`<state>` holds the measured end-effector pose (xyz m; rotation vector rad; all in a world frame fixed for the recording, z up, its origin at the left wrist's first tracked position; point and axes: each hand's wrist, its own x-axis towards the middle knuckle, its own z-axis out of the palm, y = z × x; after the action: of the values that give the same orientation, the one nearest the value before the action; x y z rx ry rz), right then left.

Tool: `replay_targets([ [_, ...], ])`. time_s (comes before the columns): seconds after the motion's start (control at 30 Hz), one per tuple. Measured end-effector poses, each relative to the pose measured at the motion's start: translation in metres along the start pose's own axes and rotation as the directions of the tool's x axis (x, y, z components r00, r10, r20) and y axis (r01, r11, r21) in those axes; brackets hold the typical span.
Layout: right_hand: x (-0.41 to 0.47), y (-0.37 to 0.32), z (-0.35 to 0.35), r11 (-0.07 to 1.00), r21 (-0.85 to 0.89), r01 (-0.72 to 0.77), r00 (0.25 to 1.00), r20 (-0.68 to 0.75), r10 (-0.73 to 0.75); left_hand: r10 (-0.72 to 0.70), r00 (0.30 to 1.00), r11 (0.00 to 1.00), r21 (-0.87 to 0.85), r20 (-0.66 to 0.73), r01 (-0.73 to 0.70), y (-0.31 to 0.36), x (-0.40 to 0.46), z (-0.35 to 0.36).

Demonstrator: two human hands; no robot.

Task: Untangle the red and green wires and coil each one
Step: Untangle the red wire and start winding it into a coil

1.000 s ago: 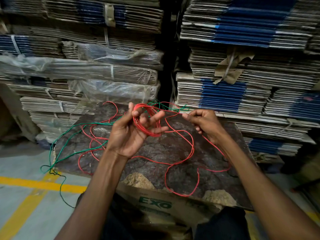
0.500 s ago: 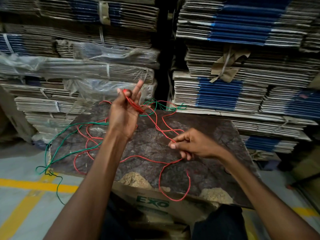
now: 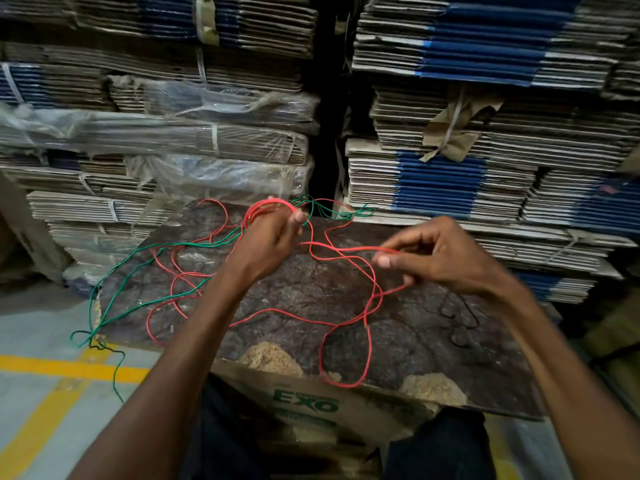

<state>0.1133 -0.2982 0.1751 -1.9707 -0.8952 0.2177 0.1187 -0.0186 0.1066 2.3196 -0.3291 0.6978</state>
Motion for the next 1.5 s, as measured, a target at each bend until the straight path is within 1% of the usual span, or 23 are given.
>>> replay_targets([
  [0.03,0.003,-0.003,-0.004,0.999,-0.008,0.048,0.997,-0.066,-0.048,0.021,0.999,0.998,0.063,0.045,-0.024,0.004,-0.002,0.002],
  [0.07,0.007,-0.005,-0.009,0.996,-0.020,0.086,0.988,-0.124,-0.087,0.015,0.996,0.997,0.072,0.086,-0.021,0.009,-0.004,0.003],
  [0.2,0.022,-0.002,-0.021,0.979,-0.116,0.167,0.942,-0.274,-0.193,-0.052,0.980,0.998,0.031,0.193,0.047,0.016,-0.014,0.003],
  [0.27,0.031,0.004,-0.025,0.976,-0.133,0.172,0.925,-0.320,-0.206,-0.077,0.967,0.994,-0.059,0.242,0.094,0.023,-0.021,-0.001],
  [0.33,0.039,0.013,-0.029,0.980,-0.108,0.165,0.918,-0.347,-0.193,-0.104,0.950,0.968,-0.189,0.294,0.165,0.032,-0.028,-0.005],
  [0.4,0.046,0.021,-0.031,0.985,-0.087,0.147,0.920,-0.353,-0.169,-0.109,0.931,0.916,-0.327,0.349,0.230,0.040,-0.035,-0.009],
  [0.5,0.056,0.032,-0.031,0.991,-0.043,0.125,0.932,-0.338,-0.133,-0.107,0.903,0.827,-0.468,0.415,0.312,0.044,-0.045,-0.019],
  [0.53,0.058,0.036,-0.030,0.992,-0.005,0.125,0.931,-0.346,-0.119,-0.101,0.897,0.782,-0.523,0.430,0.339,0.044,-0.049,-0.023],
  [0.6,0.062,0.043,-0.032,0.988,0.094,0.126,0.910,-0.407,-0.077,-0.068,0.897,0.642,-0.669,0.436,0.374,0.043,-0.056,-0.031],
  [0.67,0.063,0.050,-0.032,0.982,0.156,0.106,0.888,-0.460,-0.023,-0.059,0.908,0.462,-0.795,0.416,0.394,0.039,-0.061,-0.036],
  [0.77,0.064,0.058,-0.020,0.984,0.175,0.011,0.908,-0.415,0.064,-0.070,0.930,0.189,-0.911,0.360,0.367,0.035,-0.064,-0.039],
  [0.87,0.066,0.065,-0.004,0.985,0.145,-0.096,0.936,-0.323,0.139,0.065,0.950,-0.117,-0.943,0.307,0.313,0.034,-0.056,-0.035],
  [0.9,0.066,0.067,0.000,0.980,0.164,-0.112,0.938,-0.309,0.159,0.096,0.950,-0.186,-0.932,0.298,0.311,0.033,-0.053,-0.033],
  [0.97,0.066,0.076,0.006,0.974,0.176,-0.143,0.946,-0.266,0.187,0.102,0.956,-0.249,-0.924,0.274,0.291,0.033,-0.046,-0.029],
  [1.03,0.063,0.083,0.012,0.974,0.099,-0.202,0.963,-0.158,0.216,0.108,0.968,-0.279,-0.928,0.225,0.247,0.035,-0.040,-0.026],
  [1.07,0.061,0.086,0.015,0.971,0.020,-0.240,0.966,-0.098,0.240,0.090,0.975,-0.281,-0.934,0.201,0.219,0.036,-0.037,-0.026],
  [1.13,0.058,0.086,0.017,0.937,-0.203,-0.283,0.957,0.010,0.291,0.017,0.989,-0.267,-0.953,0.147,0.146,0.036,-0.030,-0.026],
  [1.17,0.056,0.083,0.016,0.901,-0.333,-0.277,0.949,0.054,0.311,-0.020,0.992,-0.263,-0.958,0.123,0.113,0.037,-0.027,-0.027],
  [1.23,0.052,0.071,0.017,0.793,-0.562,-0.233,0.933,0.101,0.346,-0.087,0.993,-0.229,-0.972,0.078,0.056,0.039,-0.021,-0.029],
  [1.3,0.046,0.059,0.019,0.689,-0.704,-0.172,0.935,0.104,0.339,-0.125,0.991,-0.170,-0.985,0.045,0.023,0.040,-0.015,-0.032],
  [1.37,0.040,0.050,0.019,0.652,-0.747,-0.133,0.944,0.106,0.314,-0.166,0.986,-0.131,-0.991,0.033,0.011,0.035,-0.009,-0.035],
  [1.43,0.035,0.046,0.019,0.666,-0.737,-0.113,0.948,0.120,0.293,-0.231,0.973,-0.088,-0.996,0.023,0.003,0.026,-0.003,-0.037],
  [1.5,0.030,0.045,0.016,0.704,-0.703,-0.100,0.951,0.140,0.275,-0.310,0.951,-0.038,-0.999,0.002,-0.011,0.017,0.002,-0.039],
])
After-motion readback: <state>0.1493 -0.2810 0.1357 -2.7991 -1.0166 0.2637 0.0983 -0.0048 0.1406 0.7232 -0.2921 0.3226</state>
